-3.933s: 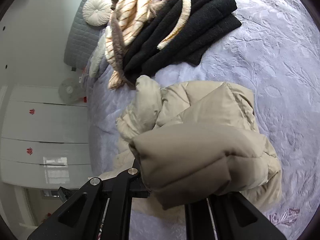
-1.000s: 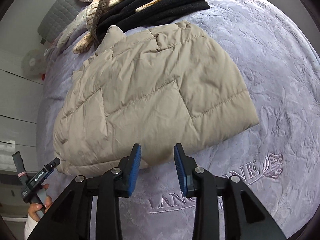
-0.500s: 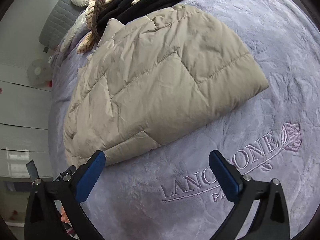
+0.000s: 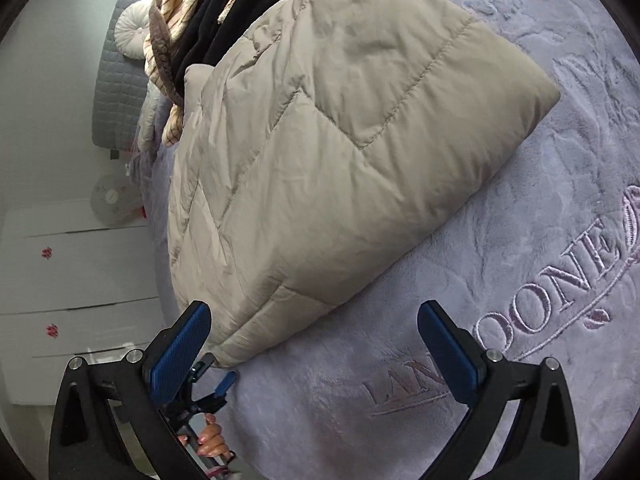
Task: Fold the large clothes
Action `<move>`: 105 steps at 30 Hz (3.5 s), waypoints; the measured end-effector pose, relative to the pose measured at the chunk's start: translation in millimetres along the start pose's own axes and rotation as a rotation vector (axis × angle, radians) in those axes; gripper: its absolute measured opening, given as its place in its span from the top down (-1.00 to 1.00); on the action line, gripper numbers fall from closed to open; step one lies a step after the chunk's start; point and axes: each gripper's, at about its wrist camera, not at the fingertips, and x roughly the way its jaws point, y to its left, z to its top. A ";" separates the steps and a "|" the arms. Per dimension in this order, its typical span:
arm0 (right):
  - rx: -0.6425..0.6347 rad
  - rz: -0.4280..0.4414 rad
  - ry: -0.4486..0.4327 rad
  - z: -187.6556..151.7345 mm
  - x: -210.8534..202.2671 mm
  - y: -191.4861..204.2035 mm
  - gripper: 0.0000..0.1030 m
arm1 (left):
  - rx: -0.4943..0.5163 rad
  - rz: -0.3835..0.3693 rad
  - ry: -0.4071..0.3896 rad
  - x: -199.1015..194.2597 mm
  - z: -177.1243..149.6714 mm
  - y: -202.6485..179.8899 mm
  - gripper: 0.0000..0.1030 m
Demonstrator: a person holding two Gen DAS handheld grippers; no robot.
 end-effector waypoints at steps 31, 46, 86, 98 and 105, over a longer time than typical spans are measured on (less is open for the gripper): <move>0.113 0.278 -0.011 24.9 16.2 14.2 0.55 | 0.077 -0.212 -0.143 -41.5 15.4 -31.4 0.69; 0.224 0.199 0.084 -61.7 -5.6 -54.2 0.37 | 0.104 -0.093 0.065 -49.3 -86.5 27.7 0.69; -0.611 -0.424 0.049 -80.0 72.9 135.7 0.63 | 0.390 0.319 -0.074 -31.3 -20.1 -35.9 -0.58; -0.463 -0.436 0.062 -64.1 104.3 103.9 0.72 | 0.303 0.001 0.129 -32.8 30.0 39.6 -0.57; -0.448 -0.446 0.055 -65.3 115.7 103.1 0.72 | 0.336 -0.309 0.363 22.7 37.9 20.5 -0.57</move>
